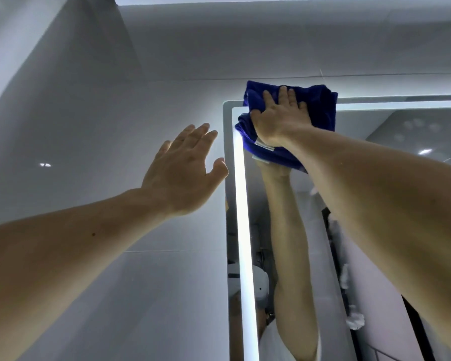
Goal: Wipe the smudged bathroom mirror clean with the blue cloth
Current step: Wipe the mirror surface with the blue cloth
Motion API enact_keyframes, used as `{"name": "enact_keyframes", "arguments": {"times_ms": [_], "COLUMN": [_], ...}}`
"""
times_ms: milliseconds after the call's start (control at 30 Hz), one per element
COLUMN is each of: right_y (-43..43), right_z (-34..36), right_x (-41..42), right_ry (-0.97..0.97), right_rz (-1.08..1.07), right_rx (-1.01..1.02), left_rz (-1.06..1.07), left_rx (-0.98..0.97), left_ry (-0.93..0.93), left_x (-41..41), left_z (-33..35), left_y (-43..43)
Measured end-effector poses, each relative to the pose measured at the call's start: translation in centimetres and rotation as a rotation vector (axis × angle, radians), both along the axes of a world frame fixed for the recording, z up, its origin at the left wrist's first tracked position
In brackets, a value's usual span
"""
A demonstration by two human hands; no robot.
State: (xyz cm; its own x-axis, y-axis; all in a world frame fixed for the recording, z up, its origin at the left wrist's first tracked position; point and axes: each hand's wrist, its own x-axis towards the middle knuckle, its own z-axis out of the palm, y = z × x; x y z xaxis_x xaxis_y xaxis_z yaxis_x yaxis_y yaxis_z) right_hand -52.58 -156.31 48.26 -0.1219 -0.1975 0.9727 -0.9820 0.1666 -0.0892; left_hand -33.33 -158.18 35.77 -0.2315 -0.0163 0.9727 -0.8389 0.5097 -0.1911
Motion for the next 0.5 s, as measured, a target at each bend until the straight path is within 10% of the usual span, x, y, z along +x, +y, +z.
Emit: {"name": "enact_keyframes", "arguments": {"times_ms": [300,500], "right_y": [-2.5,0.0], "right_z": [-1.1,1.2], "right_x": [3.9,1.3], "right_ry": [0.285,-0.054], "right_rz": [0.051,0.011], "right_rx": [0.049,0.069], "left_rz": [-0.024,0.019], "left_rx": [0.022,0.036], "left_ry": [0.043,0.015], "left_x": [1.0,2.1], "left_z": [0.7,0.1], "left_y": [0.5,0.6]}}
